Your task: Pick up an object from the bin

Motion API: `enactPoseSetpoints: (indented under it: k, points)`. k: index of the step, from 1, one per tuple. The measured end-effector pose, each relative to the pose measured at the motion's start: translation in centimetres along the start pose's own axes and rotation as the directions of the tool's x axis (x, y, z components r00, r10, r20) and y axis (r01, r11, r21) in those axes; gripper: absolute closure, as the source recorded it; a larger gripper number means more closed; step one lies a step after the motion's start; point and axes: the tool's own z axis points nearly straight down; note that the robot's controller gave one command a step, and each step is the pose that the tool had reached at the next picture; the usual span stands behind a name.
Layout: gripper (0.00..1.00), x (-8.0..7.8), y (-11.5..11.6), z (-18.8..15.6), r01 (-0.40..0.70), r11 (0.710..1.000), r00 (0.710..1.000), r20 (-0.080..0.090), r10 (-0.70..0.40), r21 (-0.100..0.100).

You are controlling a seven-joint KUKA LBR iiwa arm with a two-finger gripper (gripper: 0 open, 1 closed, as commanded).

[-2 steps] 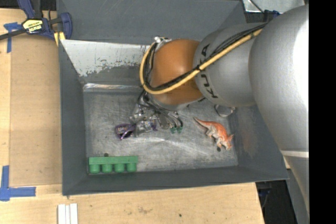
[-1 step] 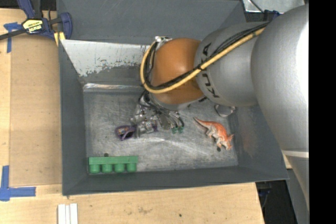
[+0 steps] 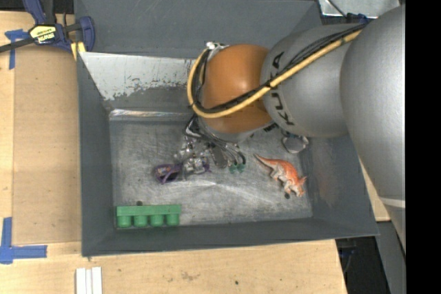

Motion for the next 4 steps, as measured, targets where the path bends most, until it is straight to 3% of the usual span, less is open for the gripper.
enactPoseSetpoints:
  k: [2,4]
  points:
    - [1.0,-0.4,0.0,-3.5,-0.001,1.0,1.0,0.012,0.001,0.001]
    - [1.0,-0.4,0.0,-3.2,-0.001,1.0,1.0,0.011,0.001,0.0]
